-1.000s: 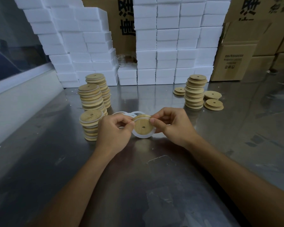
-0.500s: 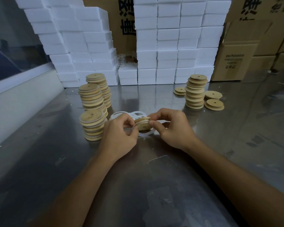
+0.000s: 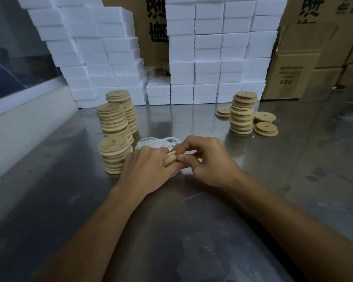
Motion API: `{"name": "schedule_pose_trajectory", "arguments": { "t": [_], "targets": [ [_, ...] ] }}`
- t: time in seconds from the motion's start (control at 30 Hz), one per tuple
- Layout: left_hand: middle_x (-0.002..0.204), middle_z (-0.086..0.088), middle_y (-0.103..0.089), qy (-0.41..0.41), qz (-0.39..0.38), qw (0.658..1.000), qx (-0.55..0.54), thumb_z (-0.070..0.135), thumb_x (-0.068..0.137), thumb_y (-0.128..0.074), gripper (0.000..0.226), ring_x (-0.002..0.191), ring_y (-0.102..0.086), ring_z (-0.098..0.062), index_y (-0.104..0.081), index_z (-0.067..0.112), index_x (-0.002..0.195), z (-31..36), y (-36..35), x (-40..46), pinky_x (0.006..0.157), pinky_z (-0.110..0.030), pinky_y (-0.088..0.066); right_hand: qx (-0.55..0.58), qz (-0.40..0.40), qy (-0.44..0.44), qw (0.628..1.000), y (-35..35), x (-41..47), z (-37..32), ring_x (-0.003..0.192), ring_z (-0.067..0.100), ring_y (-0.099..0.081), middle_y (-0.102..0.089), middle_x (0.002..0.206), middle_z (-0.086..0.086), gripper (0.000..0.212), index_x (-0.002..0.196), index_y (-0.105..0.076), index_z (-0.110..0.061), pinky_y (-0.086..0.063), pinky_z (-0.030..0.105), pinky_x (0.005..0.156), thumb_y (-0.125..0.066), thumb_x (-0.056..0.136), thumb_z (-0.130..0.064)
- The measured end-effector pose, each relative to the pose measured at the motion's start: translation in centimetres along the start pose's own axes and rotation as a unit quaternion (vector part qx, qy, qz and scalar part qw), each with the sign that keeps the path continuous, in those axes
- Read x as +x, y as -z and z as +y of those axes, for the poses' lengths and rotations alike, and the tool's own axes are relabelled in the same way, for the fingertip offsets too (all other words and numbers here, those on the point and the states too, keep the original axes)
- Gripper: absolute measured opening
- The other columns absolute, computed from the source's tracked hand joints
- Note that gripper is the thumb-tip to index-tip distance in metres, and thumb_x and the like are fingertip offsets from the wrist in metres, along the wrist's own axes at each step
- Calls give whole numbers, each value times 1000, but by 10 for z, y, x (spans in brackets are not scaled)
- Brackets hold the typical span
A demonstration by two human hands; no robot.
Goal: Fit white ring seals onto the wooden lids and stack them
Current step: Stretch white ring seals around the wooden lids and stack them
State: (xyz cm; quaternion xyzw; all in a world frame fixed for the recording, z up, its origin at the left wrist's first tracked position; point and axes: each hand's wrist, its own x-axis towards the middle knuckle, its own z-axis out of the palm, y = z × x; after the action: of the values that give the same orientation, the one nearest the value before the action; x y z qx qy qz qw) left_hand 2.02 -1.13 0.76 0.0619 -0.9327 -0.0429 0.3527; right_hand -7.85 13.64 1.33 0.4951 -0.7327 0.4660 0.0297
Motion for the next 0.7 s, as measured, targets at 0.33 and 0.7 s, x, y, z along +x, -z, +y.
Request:
{"name": "schedule_pose_trajectory", "arguments": {
  "t": [0.33, 0.7],
  "targets": [
    [48, 9, -49, 46, -23, 982, -182, 78, 83, -33, 62, 56, -52, -7, -52, 27, 53, -8, -10, -5, 49, -17, -30, 195, 4, -99, 976, 3, -2, -6, 76, 25, -72, -74, 82, 8, 6, 83, -66, -8, -62, 37, 62, -68, 89, -10],
    [47, 8, -50, 166, 32, 927, -334, 58, 90, -39, 59, 51, -50, -4, -48, 17, 49, 8, -15, 0, 51, -14, -37, 312, 33, -182, 932, 1, 2, -15, 65, 20, -70, -68, 75, 21, 13, 87, -59, 5, -61, 33, 58, -59, 94, -6]
  ]
}}
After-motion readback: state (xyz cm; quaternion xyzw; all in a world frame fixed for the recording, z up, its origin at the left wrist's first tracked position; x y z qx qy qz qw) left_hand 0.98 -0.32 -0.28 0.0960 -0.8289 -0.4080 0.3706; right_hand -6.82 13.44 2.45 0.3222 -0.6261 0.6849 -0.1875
